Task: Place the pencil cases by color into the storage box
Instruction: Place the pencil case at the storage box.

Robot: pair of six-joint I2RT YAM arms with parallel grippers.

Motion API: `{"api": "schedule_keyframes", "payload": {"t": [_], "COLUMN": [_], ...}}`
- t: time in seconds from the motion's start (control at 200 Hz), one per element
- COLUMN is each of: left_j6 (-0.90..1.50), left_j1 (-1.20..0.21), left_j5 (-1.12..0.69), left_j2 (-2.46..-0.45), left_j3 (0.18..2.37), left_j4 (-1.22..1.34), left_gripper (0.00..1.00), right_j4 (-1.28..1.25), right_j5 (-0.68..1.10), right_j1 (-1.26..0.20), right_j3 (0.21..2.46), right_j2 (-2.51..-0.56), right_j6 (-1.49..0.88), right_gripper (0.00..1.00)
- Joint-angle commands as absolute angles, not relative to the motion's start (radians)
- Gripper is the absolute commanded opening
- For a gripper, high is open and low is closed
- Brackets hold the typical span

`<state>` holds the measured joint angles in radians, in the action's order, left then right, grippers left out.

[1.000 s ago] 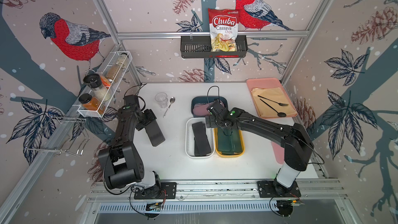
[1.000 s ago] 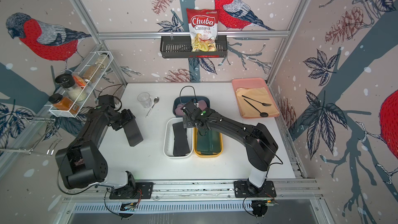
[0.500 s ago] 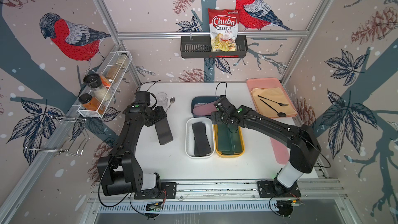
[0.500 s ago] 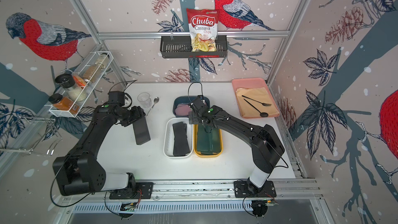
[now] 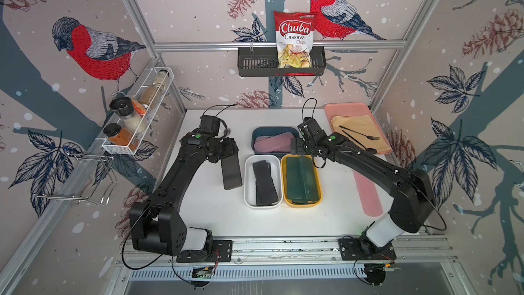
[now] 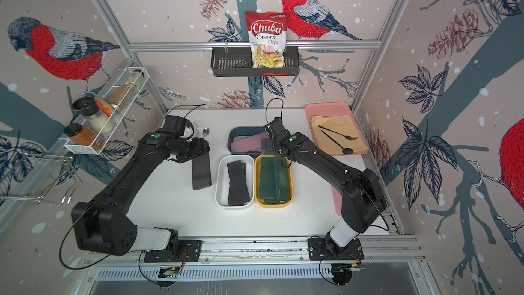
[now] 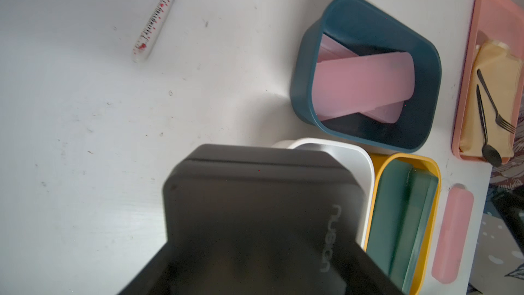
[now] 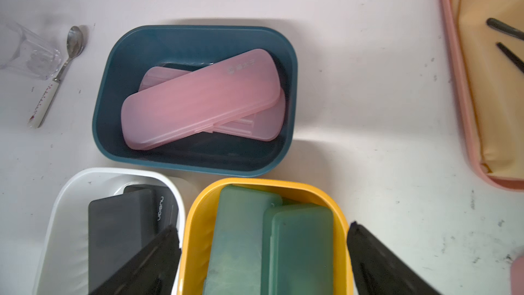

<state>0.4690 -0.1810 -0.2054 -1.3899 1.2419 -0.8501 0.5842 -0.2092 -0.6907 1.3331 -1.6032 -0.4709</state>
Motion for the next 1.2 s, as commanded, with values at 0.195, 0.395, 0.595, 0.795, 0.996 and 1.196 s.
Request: {"api": "schedule_keyframes", "payload": {"t": [0.195, 0.395, 0.595, 0.795, 0.996, 1.196], "left_j6": [0.574, 0.628, 0.662, 0.679, 0.673, 0.667], "left_j1": [-0.328, -0.396, -0.43, -0.455, -0.469, -0.489], "left_j5": [-0.195, -0.178, -0.172, -0.158, -0.132, -0.126], "left_j2": [-1.394, -1.409, -1.426, -1.45, -1.49, -1.53], "left_j3": [1.208, 1.188, 1.159, 1.13, 1.115, 1.117], "left_j4": [-0.812, -0.769, -0.72, -0.675, -0.659, -0.63], "left_gripper": [0.49, 0.49, 0.49, 0.49, 0.49, 0.49], "right_j4": [0.604, 0.601, 0.597, 0.588, 0.578, 0.574], "right_j5": [-0.165, -0.152, -0.14, -0.126, -0.114, -0.101], "right_j1": [-0.632, -0.617, -0.599, -0.567, -0.536, -0.514], "right_j3": [1.342, 1.316, 1.273, 1.222, 1.192, 1.176], "right_j2": [-1.588, -1.568, -1.532, -1.489, -1.463, -1.453], "right_j6": [-0.408, -0.392, -0.384, -0.374, -0.367, -0.362], "right_gripper": [0.95, 0.95, 0.95, 0.95, 0.95, 0.95]}}
